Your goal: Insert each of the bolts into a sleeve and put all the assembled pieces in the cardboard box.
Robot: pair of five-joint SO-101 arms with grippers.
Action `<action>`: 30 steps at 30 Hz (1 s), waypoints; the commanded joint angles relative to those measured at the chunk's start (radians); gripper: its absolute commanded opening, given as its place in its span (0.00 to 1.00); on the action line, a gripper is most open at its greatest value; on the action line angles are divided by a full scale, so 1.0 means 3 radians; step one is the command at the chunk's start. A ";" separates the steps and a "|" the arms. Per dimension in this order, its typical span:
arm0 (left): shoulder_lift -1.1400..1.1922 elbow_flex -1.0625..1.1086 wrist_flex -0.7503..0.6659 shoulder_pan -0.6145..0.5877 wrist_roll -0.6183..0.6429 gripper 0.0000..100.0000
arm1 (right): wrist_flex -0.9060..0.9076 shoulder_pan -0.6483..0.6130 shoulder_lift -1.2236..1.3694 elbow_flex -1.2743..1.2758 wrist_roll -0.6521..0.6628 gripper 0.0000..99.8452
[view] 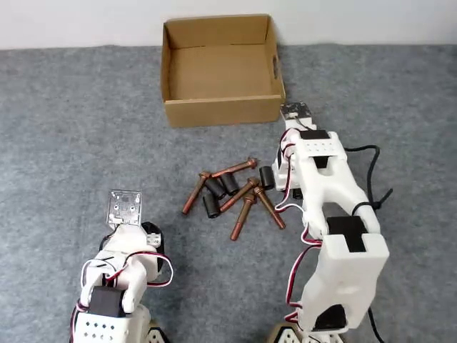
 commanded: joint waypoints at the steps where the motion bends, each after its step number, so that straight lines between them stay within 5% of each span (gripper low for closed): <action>1: -0.0026 -0.0013 0.0026 -0.0010 0.0020 0.00 | -0.0054 -0.0013 0.0018 -0.0153 -0.0031 0.00; 20: -0.0026 -0.0013 0.0026 -0.0010 0.0020 0.00 | 0.1358 -0.0003 -0.0826 -0.0450 -0.0036 0.01; 25: -0.0026 -0.0013 0.0026 -0.0010 0.0020 0.00 | 0.1926 0.0074 -0.1204 -0.0445 -0.0552 0.01; 30: -0.0026 -0.0013 0.0026 -0.0010 0.0020 0.00 | 0.2176 0.0325 -0.1772 -0.0435 -0.0598 0.01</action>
